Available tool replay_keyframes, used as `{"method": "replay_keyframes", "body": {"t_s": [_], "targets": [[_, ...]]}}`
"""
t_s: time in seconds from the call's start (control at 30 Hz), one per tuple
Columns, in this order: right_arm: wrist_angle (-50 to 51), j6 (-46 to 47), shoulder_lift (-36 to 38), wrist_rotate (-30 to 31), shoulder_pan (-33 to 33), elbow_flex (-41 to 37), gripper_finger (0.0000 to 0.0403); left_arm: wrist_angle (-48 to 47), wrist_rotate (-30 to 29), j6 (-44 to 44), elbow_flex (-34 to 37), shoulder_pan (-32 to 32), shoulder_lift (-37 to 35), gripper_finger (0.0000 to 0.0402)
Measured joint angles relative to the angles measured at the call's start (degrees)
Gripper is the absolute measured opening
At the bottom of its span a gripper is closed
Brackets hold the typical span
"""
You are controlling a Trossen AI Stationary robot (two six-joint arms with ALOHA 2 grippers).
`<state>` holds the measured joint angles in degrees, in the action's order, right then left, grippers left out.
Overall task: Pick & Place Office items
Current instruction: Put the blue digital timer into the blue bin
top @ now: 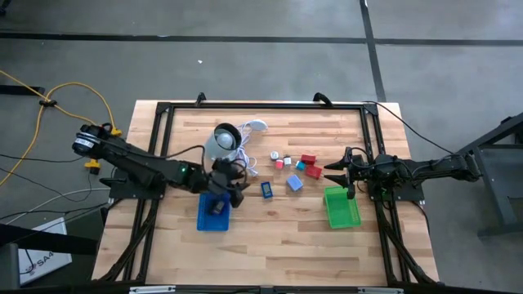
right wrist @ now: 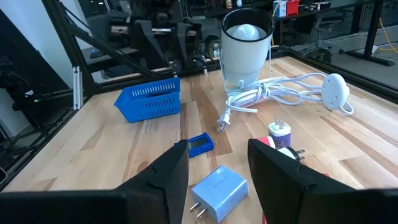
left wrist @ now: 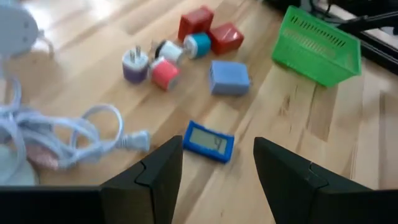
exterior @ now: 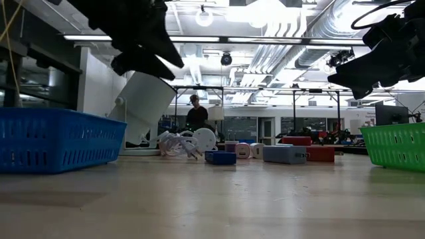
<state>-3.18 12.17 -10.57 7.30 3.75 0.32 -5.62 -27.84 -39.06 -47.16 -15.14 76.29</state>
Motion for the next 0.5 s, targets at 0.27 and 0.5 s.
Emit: {"method": "replay_keyframes", "body": {"t_s": [0.27, 0.5], "targets": [[0.0, 0.0, 0.0, 0.0, 0.0, 0.0, 0.0153, 7.2, 3.4, 22.4, -0.8, 0.9, 1.1, 0.0191], [0.0, 0.0, 0.0, 0.0, 0.0, 0.0, 0.0153, 4.3, 12.1, 29.4, -7.6, 5.0, 6.5, 0.0191]]}}
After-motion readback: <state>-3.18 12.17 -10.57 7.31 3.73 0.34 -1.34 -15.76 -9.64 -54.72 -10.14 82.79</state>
